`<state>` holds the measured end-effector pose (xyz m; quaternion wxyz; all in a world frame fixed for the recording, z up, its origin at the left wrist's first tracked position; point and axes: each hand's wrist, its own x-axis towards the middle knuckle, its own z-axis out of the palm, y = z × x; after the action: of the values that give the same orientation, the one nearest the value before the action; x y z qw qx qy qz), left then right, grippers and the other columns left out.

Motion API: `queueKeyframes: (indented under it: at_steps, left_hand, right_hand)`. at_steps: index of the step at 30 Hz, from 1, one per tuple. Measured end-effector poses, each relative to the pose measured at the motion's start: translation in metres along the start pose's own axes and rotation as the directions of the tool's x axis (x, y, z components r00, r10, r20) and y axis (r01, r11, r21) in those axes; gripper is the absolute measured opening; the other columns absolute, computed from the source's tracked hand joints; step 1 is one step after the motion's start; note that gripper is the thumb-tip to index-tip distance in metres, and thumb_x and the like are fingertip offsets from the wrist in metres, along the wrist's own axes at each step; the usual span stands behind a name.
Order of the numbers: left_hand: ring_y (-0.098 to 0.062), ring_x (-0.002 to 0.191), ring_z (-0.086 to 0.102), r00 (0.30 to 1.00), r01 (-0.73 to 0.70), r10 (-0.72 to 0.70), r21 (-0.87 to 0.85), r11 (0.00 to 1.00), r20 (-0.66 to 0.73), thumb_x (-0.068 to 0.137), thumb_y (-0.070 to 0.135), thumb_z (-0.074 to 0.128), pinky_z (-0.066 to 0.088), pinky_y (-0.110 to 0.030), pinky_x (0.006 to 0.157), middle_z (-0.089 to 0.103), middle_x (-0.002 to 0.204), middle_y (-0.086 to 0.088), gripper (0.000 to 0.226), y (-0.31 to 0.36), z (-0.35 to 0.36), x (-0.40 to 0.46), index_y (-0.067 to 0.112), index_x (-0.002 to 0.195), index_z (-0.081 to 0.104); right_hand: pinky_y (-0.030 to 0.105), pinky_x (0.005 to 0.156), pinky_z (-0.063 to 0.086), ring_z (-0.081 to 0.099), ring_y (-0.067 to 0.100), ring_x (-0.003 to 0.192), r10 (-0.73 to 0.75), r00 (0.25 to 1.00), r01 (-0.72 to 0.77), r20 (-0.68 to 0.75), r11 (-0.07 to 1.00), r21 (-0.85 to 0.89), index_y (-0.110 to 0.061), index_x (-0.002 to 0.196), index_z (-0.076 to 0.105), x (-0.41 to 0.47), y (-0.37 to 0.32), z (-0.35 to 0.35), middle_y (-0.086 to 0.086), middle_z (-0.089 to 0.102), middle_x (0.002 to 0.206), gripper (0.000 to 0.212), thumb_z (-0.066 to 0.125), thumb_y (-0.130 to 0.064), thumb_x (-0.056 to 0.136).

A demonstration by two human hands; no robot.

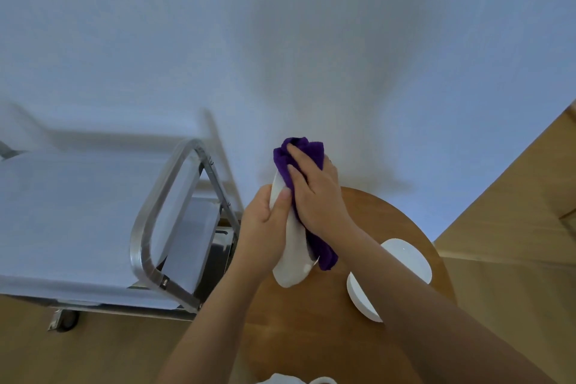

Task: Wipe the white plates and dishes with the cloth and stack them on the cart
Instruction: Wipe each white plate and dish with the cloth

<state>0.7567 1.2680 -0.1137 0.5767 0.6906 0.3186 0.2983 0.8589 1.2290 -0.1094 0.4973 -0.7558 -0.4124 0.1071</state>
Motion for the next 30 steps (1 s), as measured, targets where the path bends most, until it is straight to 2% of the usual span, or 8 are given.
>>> queueKeyframes:
  at_steps: [6,11,13,15,18,22,26,30]
  left_hand:
    - [-0.001,0.071,0.062,0.996,-0.060,0.052,0.112,0.992,0.070,0.098,0.031,0.046,0.048,-0.012,0.057,0.064,0.085,0.006,0.011,0.015,-0.005,-0.011,0.029,0.096,0.057]
    - [-0.002,0.067,0.065,1.000,0.013,-0.013,-0.053,0.999,0.001,0.096,0.032,0.050,0.053,-0.017,0.056,0.070,0.081,0.007,0.022,0.029,-0.013,-0.012,0.034,0.082,0.067]
    - [-0.003,0.066,0.067,0.998,0.060,-0.065,-0.167,0.984,-0.025,0.096,0.031,0.051,0.056,-0.021,0.058,0.072,0.076,0.010,0.031,0.034,-0.016,-0.007,0.039,0.074,0.072]
    - [-0.002,0.062,0.067,0.992,0.093,-0.110,-0.249,0.964,-0.059,0.097,0.029,0.051,0.056,-0.021,0.056,0.072,0.070,0.013,0.040,0.039,-0.017,0.000,0.045,0.067,0.072]
    - [-0.004,0.059,0.067,0.980,0.122,-0.163,-0.305,0.944,-0.113,0.098,0.029,0.051,0.056,-0.021,0.053,0.071,0.066,0.011,0.039,0.040,-0.011,0.006,0.034,0.067,0.074]
    - [-0.005,0.062,0.064,0.966,0.078,-0.155,-0.337,0.938,-0.208,0.098,0.032,0.050,0.053,-0.021,0.056,0.068,0.067,0.011,0.025,0.038,0.003,0.015,0.025,0.079,0.066]
    - [-0.009,0.057,0.049,0.946,0.067,-0.142,-0.254,0.965,-0.290,0.098,0.034,0.049,0.043,-0.024,0.056,0.051,0.056,0.013,0.032,0.034,0.022,0.023,0.023,0.069,0.053]
    - [-0.002,0.052,0.045,0.954,0.029,-0.055,-0.093,0.995,-0.295,0.099,0.031,0.047,0.037,-0.018,0.053,0.047,0.057,0.012,0.031,0.023,0.043,0.020,0.021,0.069,0.045]
  right_hand:
    - [0.029,0.099,0.034,0.046,0.017,0.118,0.254,0.954,-0.273,0.158,0.956,0.109,-0.027,0.128,0.053,0.034,0.008,-0.020,-0.002,0.052,0.129,0.036,0.034,-0.036,0.100]
    - [0.032,0.075,0.047,0.059,0.016,0.083,0.430,0.859,-0.493,0.278,0.841,0.222,-0.038,0.063,0.066,0.034,0.025,-0.039,-0.010,0.064,0.083,0.033,0.045,-0.048,0.088]
    - [0.033,0.077,0.047,0.058,0.016,0.082,0.466,0.820,-0.560,0.332,0.772,0.301,-0.035,0.066,0.061,0.025,0.038,-0.042,-0.011,0.065,0.083,0.030,0.046,-0.053,0.085]
    - [0.039,0.096,0.044,0.056,0.017,0.103,0.456,0.808,-0.577,0.374,0.743,0.340,-0.043,0.087,0.055,0.017,0.049,-0.042,-0.013,0.062,0.109,0.021,0.044,-0.060,0.086]
    - [0.044,0.107,0.036,0.046,0.018,0.126,0.469,0.813,-0.578,0.344,0.714,0.394,-0.042,0.124,0.049,0.004,0.063,-0.036,-0.009,0.045,0.141,0.041,0.043,-0.061,0.087]
    - [0.032,0.093,0.047,0.054,0.010,0.114,0.499,0.819,-0.567,0.283,0.623,0.539,-0.050,0.135,0.039,-0.017,0.064,-0.018,-0.015,0.050,0.133,0.046,0.050,-0.047,0.091]
    - [0.031,0.073,0.051,0.060,0.016,0.103,0.614,0.739,-0.624,0.276,0.471,0.624,-0.050,0.135,0.038,-0.027,0.054,-0.004,-0.010,0.057,0.122,0.047,0.048,-0.056,0.089]
    - [0.032,0.068,0.053,0.067,0.020,0.084,0.707,0.628,-0.691,0.324,0.316,0.650,-0.028,0.111,0.062,-0.031,0.051,-0.005,-0.001,0.070,0.094,0.046,0.045,-0.063,0.087]
